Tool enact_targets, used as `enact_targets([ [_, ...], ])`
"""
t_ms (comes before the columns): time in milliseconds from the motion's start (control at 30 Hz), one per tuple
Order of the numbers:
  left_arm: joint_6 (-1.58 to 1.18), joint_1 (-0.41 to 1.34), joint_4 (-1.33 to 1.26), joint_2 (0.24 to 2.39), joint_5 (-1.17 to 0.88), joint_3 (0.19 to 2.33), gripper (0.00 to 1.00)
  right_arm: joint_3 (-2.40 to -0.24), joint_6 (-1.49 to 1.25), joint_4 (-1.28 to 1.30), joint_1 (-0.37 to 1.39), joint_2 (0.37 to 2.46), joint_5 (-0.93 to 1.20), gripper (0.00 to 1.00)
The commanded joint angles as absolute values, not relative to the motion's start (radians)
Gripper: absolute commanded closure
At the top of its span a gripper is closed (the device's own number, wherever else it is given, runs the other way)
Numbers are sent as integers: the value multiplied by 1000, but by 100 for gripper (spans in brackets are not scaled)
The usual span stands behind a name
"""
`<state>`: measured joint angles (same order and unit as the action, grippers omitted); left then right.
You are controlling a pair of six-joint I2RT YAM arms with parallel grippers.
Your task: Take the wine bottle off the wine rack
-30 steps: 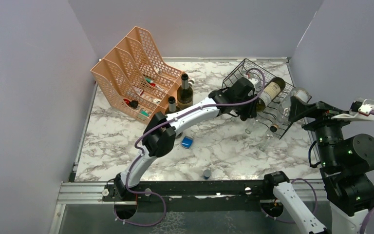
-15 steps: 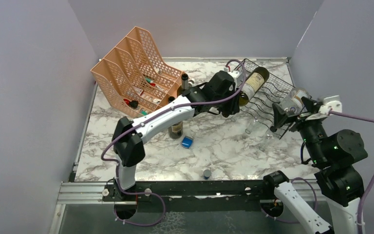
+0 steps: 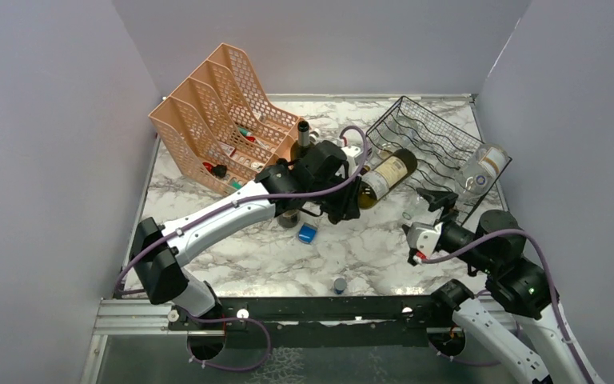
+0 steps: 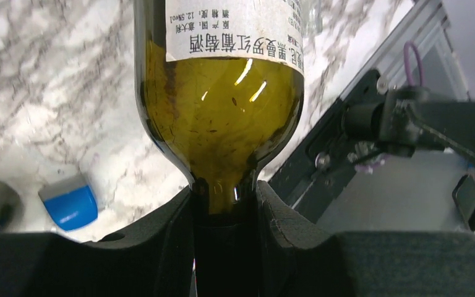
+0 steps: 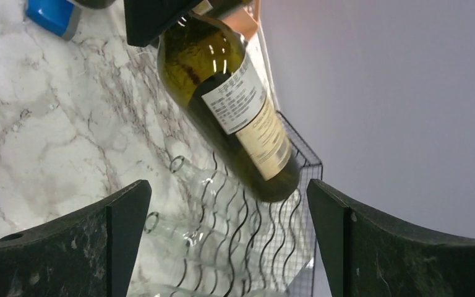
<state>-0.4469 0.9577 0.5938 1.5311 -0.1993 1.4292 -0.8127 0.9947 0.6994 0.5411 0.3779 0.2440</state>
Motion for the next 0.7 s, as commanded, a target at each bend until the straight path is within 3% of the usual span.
enact_targets([
  [0,-416,961,512,1415,-297,1387,100,-793,1272,714,562,445,379,0],
  [267,-410,961,512,1333,-328,1300,100,-746,1430,656,612,587,348,1],
  [667,-414,961,512,1269,-362,1240,100,-730,1411,471,647,799,436,8],
])
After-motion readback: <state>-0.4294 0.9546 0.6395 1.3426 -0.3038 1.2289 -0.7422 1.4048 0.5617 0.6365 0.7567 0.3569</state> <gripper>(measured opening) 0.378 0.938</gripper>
